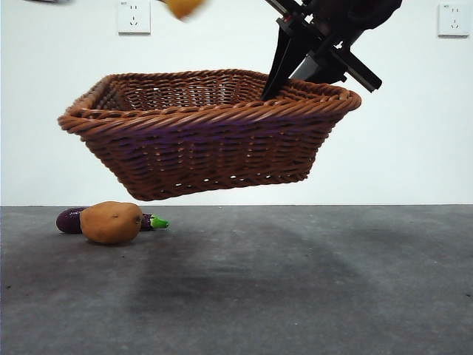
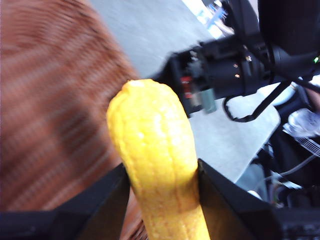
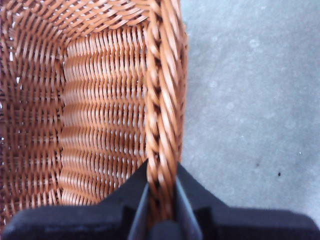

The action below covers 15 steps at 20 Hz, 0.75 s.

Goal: Help me put the vegetables on the table into the basket

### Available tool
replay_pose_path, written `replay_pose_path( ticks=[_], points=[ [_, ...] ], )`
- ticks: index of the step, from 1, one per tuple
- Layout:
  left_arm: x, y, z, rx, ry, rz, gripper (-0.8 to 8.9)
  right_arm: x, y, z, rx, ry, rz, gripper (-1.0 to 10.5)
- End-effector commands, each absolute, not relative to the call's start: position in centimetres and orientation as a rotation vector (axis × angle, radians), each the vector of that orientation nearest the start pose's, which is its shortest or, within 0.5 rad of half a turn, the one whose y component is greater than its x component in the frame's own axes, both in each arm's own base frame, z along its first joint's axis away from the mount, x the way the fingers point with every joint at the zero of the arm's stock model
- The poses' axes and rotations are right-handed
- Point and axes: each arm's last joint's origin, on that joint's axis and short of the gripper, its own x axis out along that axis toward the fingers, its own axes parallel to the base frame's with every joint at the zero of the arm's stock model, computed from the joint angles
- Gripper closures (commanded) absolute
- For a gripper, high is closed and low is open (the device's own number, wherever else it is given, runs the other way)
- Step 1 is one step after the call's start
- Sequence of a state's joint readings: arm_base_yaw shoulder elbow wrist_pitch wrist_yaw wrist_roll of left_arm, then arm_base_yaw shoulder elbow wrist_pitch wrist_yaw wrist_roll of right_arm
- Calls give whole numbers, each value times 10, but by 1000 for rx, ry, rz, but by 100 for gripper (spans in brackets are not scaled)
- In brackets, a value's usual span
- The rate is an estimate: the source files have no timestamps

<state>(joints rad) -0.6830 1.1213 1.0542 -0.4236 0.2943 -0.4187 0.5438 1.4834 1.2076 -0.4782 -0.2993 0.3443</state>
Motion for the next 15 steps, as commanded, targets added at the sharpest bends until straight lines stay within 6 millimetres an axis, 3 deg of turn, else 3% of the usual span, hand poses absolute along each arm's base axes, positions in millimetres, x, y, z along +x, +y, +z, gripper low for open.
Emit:
replay_pose_path(
  ticks=[1,4,9,12,13,14,15],
  points=[
    [198,-178,319,-322,754,-814,821,268,173,288,229,920,654,955],
    [212,-199,295,-332,829,-791,821,268,172,288,219,930,652,955],
    [226,-211,268,-320,908,-709,821,268,172,288,202,923,658,955],
    [230,-213,262,-331,926,-682,813,268,172,288,202,923,658,955],
    [230,-213,262,-332,924,-684,780,268,172,288,202,922,659,955],
    [229,-213,262,-336,930,-697,639,268,172,288,201,921,659,955],
    [229,-213,262,-337,935,-704,438,268,172,288,199,920,660,955]
  ],
)
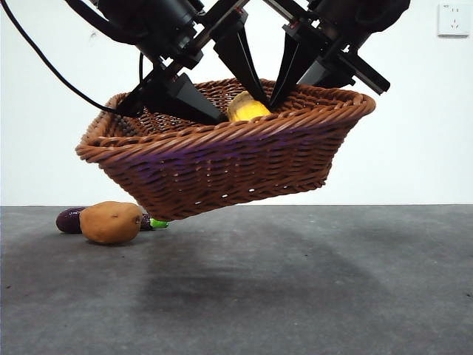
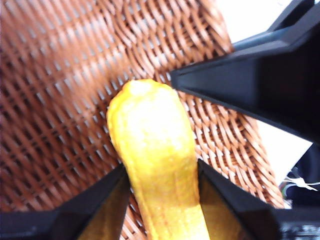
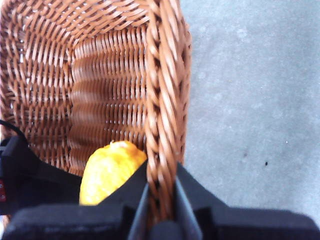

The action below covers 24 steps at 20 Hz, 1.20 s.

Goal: Help me put the vegetables on the table into the basket

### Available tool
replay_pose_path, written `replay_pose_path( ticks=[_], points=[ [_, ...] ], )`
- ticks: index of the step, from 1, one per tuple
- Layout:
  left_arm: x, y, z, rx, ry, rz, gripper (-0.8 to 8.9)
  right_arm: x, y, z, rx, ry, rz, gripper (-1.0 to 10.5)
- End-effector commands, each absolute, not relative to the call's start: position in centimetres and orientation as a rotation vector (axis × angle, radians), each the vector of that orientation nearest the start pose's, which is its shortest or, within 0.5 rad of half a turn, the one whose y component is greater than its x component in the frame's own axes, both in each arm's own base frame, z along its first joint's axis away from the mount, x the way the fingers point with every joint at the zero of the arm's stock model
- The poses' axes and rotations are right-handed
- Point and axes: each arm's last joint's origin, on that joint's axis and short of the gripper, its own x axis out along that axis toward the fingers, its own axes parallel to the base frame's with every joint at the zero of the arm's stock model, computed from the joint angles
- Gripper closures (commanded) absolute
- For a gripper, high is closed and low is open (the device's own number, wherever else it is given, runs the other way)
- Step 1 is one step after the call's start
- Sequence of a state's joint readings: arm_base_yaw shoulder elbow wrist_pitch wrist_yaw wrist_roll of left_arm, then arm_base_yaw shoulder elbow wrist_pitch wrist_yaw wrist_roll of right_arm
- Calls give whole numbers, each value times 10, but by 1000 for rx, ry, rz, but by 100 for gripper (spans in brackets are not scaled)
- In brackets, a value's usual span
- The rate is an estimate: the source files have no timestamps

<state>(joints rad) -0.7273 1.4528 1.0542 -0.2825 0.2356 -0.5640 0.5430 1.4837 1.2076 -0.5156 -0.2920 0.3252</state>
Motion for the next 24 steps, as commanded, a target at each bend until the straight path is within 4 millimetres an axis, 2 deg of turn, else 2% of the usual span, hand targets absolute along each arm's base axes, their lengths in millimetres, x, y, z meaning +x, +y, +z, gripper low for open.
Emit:
replay_pose_path(
  ticks=[1,5,8,10,13,16,20,24],
  points=[
    [228,-214,262,-340,946,-725,302,268,172,288,197,920,662,955],
    [227,-213,261,-310,962,-751,302,267,172,287,195,925,660,955],
    [220,-200,273,-263,947,-756,302,268,171,288,195,922,660,955],
    [211,-180,291,-233,903,-742,303,269,166,290,193,906,648,955],
    [196,-137,321,-206,780,-604,303,272,149,299,212,876,609,955],
    [193,-105,332,-234,735,-504,309,272,132,305,206,864,575,955],
    [211,-81,326,-283,752,-357,310,266,114,311,156,875,546,955],
    [246,-74,302,-375,832,-242,308,258,104,323,139,828,546,955]
  ],
)
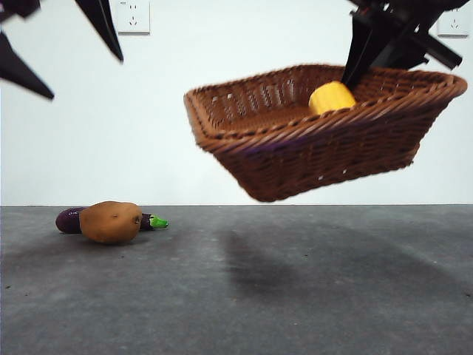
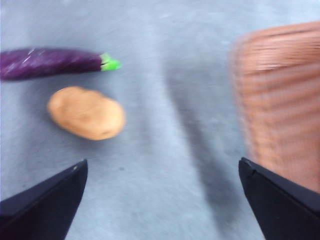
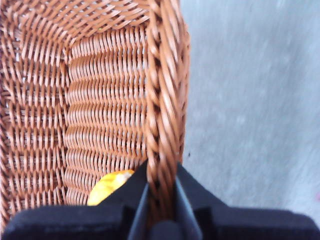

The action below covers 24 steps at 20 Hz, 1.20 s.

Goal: Help me put the vegetables on the table into the basket

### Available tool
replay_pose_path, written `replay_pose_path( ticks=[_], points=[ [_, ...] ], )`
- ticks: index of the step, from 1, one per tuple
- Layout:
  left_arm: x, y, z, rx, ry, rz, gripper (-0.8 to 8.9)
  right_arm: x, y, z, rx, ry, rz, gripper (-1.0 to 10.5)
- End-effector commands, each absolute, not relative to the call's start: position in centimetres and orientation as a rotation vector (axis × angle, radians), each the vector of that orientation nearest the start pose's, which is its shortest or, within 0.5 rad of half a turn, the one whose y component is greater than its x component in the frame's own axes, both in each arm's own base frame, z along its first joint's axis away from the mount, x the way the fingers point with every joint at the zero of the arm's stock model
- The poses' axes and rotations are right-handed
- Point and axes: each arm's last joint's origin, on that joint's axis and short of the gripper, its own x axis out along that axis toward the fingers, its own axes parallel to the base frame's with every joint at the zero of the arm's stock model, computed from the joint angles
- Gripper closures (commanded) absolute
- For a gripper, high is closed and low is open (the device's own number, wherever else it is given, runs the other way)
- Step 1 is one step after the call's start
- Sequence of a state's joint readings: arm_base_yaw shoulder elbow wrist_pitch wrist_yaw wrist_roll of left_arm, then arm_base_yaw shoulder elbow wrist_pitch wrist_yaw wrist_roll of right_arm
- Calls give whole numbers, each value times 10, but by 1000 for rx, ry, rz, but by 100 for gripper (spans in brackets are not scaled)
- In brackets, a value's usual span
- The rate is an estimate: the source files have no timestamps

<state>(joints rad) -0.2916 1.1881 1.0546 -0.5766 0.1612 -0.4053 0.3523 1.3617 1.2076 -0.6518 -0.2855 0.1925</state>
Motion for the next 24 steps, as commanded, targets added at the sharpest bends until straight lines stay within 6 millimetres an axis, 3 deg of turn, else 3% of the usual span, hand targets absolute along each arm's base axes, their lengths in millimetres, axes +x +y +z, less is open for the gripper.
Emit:
replay_pose_path(
  ticks=[1,6,11,24],
  points=[
    [256,-74,296,-384,862,-220,306,255,103,326,131,813,552,955],
    [317,-79,275,-410,1024,-109,306,239,97,339,87,774,575,955],
    [357,-79,257,-411,1132,24,306,230,93,348,65,733,588,955],
    [391,-77,203,-513,1181,103,306,229,93,349,21,710,608,955]
  ],
)
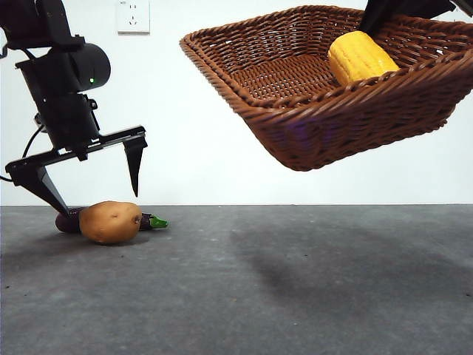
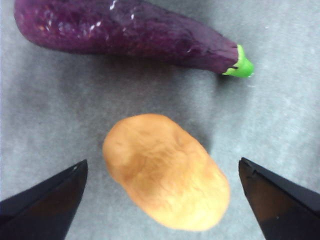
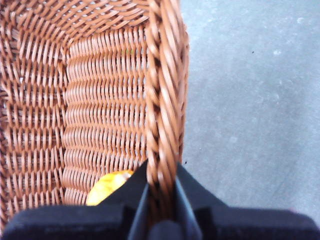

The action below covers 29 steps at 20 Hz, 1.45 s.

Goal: Help me put the vegetables on the table into the basket

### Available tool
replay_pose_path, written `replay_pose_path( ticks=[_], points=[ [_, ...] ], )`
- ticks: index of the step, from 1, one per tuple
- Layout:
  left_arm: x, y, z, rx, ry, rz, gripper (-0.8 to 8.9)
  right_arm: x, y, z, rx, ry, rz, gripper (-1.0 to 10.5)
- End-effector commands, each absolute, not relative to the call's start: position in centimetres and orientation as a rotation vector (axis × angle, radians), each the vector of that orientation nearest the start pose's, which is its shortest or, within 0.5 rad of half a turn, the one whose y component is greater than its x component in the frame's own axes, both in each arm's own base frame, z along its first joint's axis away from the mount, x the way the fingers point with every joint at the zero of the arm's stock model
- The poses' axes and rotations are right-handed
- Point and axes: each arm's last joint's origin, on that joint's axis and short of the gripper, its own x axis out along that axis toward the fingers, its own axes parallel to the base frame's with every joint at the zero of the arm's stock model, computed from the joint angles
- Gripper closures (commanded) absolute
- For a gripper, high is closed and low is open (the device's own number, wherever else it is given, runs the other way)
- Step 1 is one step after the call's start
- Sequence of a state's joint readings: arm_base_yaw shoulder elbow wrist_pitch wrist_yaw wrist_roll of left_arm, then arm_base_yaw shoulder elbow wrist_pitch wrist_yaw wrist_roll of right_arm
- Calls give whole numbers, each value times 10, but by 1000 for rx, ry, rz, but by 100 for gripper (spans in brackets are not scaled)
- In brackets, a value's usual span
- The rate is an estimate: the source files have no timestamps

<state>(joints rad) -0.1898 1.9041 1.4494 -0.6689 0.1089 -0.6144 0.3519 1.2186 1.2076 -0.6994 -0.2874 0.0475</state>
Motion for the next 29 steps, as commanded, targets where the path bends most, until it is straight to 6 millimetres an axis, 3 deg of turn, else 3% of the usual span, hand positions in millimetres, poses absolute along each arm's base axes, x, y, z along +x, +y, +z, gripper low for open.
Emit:
replay_pose_path(
  ticks=[1,8,9,11,14,20,22,25,29],
  points=[
    [392,-78,201,-516,1186,108,306,229,93,349,20,709,608,955],
    [398,-78,185,-529,1201,137,314,229,93,349,1,703,618,955],
    [398,-79,185,-532,1194,137,353,229,93,349,1,703,618,955],
    [399,-80,185,-532,1191,131,588,229,93,349,0,703,618,955],
    [398,-88,185,-509,1191,99,820,229,93,349,0,703,618,955],
    [390,-97,193,-374,1225,-95,821,228,93,349,11,713,611,955],
    [379,-93,219,-239,1179,-185,821,227,92,347,24,739,601,955],
    [349,-86,285,-92,998,-317,821,228,91,342,14,785,544,955],
    [274,-81,368,32,781,-533,821,240,96,328,66,868,509,955]
  ],
)
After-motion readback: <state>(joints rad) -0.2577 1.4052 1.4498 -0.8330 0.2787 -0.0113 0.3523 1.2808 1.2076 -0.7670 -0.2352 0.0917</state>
